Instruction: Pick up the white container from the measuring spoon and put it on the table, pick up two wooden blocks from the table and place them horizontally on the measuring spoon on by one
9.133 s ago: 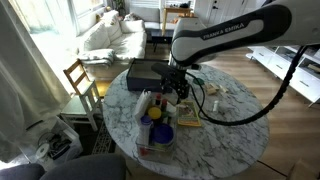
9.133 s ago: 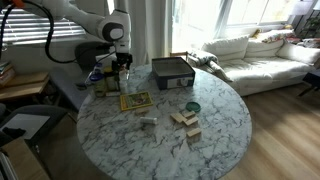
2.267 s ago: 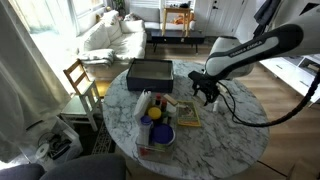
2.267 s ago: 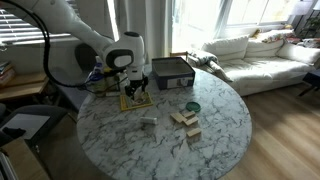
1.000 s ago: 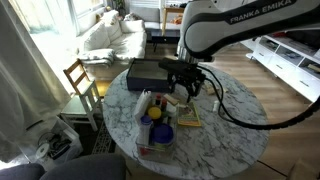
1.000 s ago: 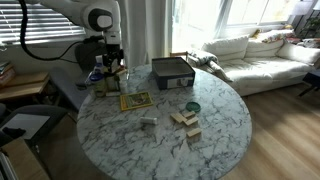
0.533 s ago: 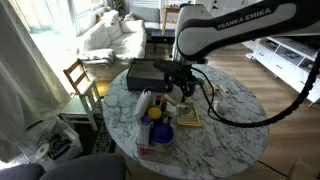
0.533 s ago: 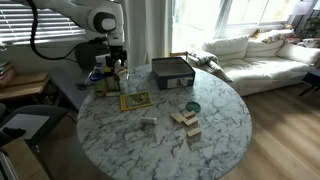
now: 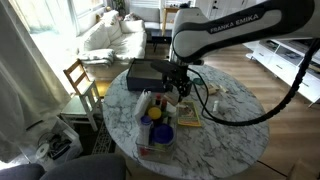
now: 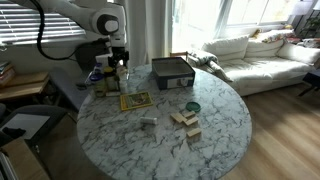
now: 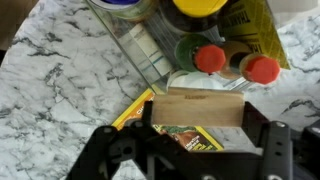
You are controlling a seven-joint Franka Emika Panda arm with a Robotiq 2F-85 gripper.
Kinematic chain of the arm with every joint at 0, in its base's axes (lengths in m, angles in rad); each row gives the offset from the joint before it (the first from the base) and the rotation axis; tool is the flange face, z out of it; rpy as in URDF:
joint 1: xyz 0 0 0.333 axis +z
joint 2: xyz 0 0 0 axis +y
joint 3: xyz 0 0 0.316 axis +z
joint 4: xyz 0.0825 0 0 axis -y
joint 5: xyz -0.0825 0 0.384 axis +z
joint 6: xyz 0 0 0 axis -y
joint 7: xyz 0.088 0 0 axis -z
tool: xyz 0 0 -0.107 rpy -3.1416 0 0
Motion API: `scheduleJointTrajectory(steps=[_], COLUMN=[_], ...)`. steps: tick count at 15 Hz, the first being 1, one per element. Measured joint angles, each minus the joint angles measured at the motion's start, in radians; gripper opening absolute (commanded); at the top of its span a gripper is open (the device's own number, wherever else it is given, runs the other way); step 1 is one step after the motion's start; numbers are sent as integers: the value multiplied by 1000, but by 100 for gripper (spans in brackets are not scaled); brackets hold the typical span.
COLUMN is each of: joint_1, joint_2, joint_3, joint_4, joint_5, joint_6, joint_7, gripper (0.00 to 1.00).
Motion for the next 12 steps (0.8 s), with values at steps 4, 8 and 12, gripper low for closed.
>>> scheduleJointTrajectory(steps=[4, 8, 12], joint_1=[3, 5, 8], joint_2=[18, 31, 40], joint_3=[-2, -3, -4], joint_4=[20, 35, 41], joint_5=[-4, -8, -13], joint_6=[0, 0, 0], joint_7=[14, 26, 38], gripper=[59, 59, 59])
